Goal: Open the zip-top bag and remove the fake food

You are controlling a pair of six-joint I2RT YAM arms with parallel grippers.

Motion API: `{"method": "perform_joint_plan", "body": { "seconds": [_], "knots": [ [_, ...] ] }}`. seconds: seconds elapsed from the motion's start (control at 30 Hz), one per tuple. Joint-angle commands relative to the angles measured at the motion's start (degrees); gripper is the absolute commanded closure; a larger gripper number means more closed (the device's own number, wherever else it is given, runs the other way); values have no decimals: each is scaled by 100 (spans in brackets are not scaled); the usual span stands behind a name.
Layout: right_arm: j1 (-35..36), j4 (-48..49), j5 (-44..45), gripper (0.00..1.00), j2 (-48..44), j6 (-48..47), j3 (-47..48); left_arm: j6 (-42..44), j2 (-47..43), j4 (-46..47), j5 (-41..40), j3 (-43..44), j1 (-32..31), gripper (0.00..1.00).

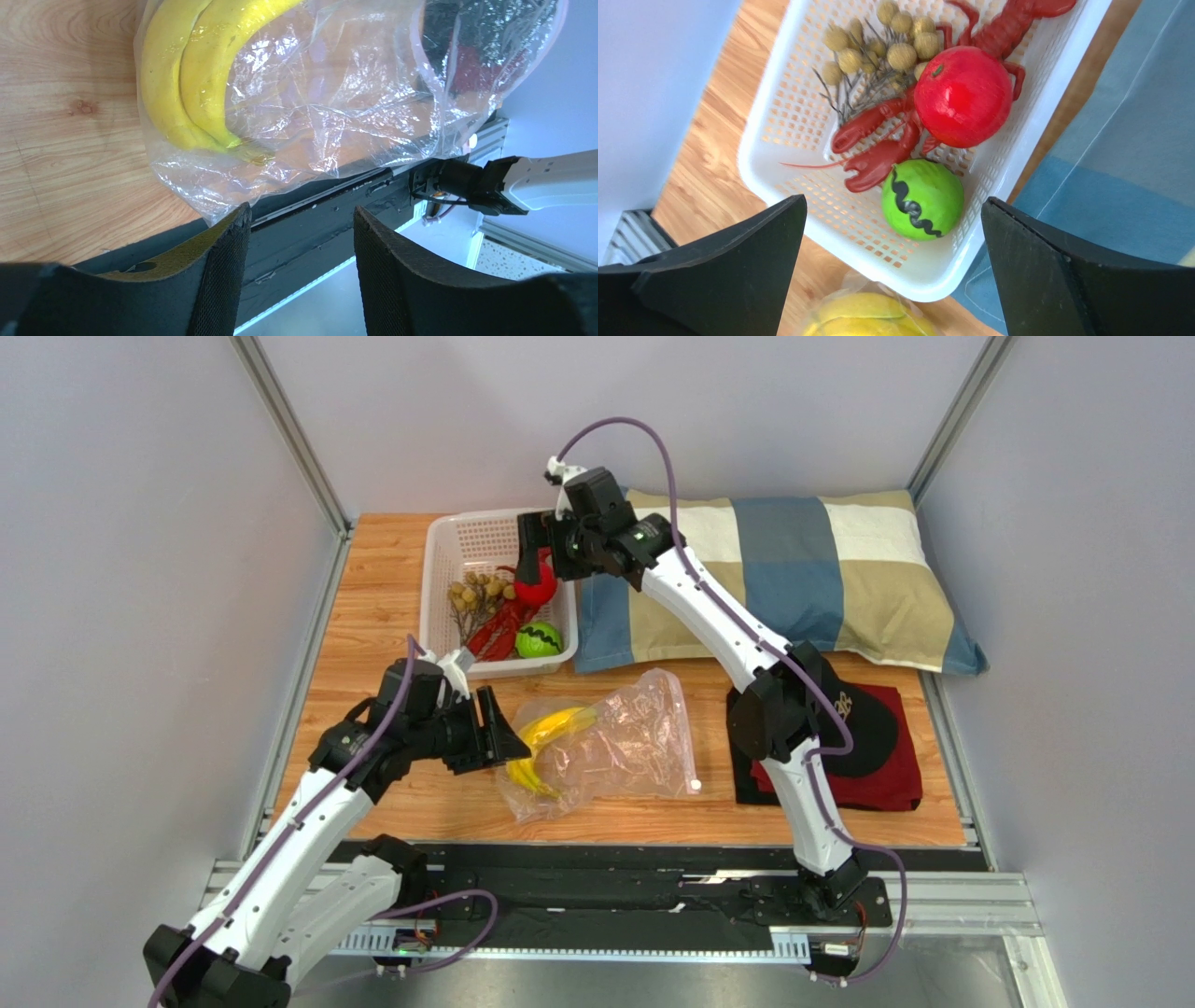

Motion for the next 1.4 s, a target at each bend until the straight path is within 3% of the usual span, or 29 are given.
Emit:
{"method": "perform_joint_plan", "body": {
  "seconds": [0.0, 0.1, 0.2, 0.4, 0.53, 0.57, 0.67, 0.77, 0.97, 1.13, 1.37],
  "knots": [
    [-84, -542, -29, 0, -15, 365, 1010, -15, 306, 98, 153, 212, 48, 41],
    [-84, -561, -38, 0, -968, 359, -75, -32, 359, -59, -110, 327, 57, 48],
    [-119, -578, 129, 0, -1903, 166, -1780, -67, 289, -139, -146, 249, 135, 54],
    [-644, -684, 94, 1, -4135, 33, -4161, -217, 376, 230, 91, -147, 477, 57],
    [-1015, -587, -64, 14, -5103, 209, -5368, -155, 841, 336, 109, -262, 645, 61],
    [-1042, -439, -134, 27, -5349, 174, -5596, -94, 921, 353, 57, -270, 654, 62],
    [-1094, -307, -240, 54, -5605, 383, -6300, -6, 1219, 415, 30, -262, 681, 63],
    [-1243, -18, -503, 67, -5711, 665, -6801, 12, 1466, 485, 3, -253, 681, 64],
    [-1358, 501, -1232, 70, -5597, 719, -7565, -6, 1888, 731, 30, -481, 681, 64],
    [-1297, 1108, -2715, 69, -5089, 595, -7822, 38, 2335, 1091, 74, -701, 681, 65],
    [-445, 1810, -3307, 65, -4325, 937, -7506, 117, 3048, 1478, 100, -789, 681, 67]
  ]
}}
